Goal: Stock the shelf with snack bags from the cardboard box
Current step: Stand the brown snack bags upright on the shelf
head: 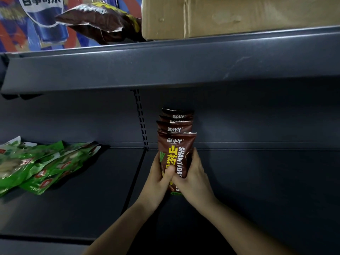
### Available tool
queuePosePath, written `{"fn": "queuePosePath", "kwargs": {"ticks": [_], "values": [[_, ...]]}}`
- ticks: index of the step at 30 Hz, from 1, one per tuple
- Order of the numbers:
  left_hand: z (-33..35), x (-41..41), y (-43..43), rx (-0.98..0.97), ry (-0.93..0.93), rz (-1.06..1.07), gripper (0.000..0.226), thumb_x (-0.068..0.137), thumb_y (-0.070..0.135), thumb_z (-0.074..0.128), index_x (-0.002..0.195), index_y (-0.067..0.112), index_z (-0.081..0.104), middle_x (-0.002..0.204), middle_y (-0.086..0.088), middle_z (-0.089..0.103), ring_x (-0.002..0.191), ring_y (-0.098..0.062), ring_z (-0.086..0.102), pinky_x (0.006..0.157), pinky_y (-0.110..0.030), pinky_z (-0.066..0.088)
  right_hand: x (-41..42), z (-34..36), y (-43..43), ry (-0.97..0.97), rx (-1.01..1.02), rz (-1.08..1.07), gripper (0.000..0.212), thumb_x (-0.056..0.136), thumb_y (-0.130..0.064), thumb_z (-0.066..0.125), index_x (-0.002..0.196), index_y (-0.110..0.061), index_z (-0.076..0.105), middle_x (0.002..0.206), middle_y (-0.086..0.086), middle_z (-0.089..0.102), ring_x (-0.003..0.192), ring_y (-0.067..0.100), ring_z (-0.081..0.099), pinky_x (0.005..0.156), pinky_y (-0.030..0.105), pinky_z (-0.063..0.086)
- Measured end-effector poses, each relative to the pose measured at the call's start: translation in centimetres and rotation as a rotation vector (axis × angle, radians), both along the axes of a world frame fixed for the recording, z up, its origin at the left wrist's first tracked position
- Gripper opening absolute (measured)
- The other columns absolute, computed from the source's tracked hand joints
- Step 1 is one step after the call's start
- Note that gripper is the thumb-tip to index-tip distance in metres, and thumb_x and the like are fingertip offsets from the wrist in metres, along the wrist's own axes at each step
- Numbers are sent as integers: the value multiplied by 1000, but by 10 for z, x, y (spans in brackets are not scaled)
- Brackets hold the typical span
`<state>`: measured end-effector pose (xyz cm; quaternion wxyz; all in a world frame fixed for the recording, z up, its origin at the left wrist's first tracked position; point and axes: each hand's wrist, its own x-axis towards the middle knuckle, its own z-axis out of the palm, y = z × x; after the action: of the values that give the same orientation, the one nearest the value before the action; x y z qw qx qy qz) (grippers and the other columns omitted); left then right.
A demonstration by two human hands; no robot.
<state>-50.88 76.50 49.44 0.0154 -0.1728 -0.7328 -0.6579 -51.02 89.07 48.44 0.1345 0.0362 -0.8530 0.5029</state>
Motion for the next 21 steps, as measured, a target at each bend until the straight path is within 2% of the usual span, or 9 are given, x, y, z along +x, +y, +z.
{"fn": "queuePosePath", "kwargs": {"ticks": [3, 6, 8, 10, 12, 16, 21], "values": [[-4, -7, -8, -132, -16, -41, 67, 69, 52, 65, 126, 51, 31, 126, 18, 54, 118, 2, 52, 92, -15, 46, -4, 6, 1, -110, -17, 21, 91, 56, -80, 55, 137, -46, 31, 126, -16, 41, 120, 15, 50, 100, 43, 43], [-16, -18, -16, -271, -35, -48, 103, 57, 49, 86, 139, 47, 23, 133, 9, 50, 124, -10, 51, 102, -38, 45, -9, 11, 5, -244, -94, 53, 98, 56, -74, 64, 141, -43, 28, 132, -13, 35, 128, 21, 43, 106, 44, 39], [-21, -20, -18, -320, -36, -32, 115, 50, 53, 88, 142, 45, 19, 135, 8, 49, 124, -13, 51, 102, -43, 45, -9, 16, 14, -321, -125, 142, 95, 67, -63, 72, 145, -41, 23, 141, -9, 30, 132, 21, 39, 106, 40, 38], [-23, -21, -18, -324, -28, -14, 115, 49, 53, 88, 142, 42, 21, 133, 10, 51, 123, -12, 51, 102, -43, 45, -8, 22, 26, -368, -105, 244, 92, 73, -50, 75, 147, -40, 21, 147, -6, 26, 134, 18, 36, 104, 34, 36], [-23, -20, -17, -337, -9, 1, 111, 50, 50, 88, 141, 39, 25, 130, 13, 54, 122, -9, 52, 102, -41, 45, -7, 25, 34, -375, -63, 288, 93, 73, -45, 78, 146, -42, 20, 150, -6, 25, 135, 17, 34, 106, 34, 33], [-23, -18, -16, -398, 13, 67, 102, 50, 54, 85, 135, 42, 31, 125, 15, 55, 116, -6, 55, 97, -37, 49, -4, 21, 30, -296, -10, 236, 88, 76, -44, 75, 146, -40, 22, 147, -5, 26, 135, 14, 33, 97, 25, 30], [-21, -14, -14, -412, -6, 85, 102, 52, 51, 83, 137, 40, 27, 125, 15, 54, 112, -3, 58, 95, -34, 51, -4, 19, 29, -262, -7, 217, 85, 76, -47, 74, 145, -41, 26, 144, -5, 30, 133, 13, 35, 94, 23, 31]]}}
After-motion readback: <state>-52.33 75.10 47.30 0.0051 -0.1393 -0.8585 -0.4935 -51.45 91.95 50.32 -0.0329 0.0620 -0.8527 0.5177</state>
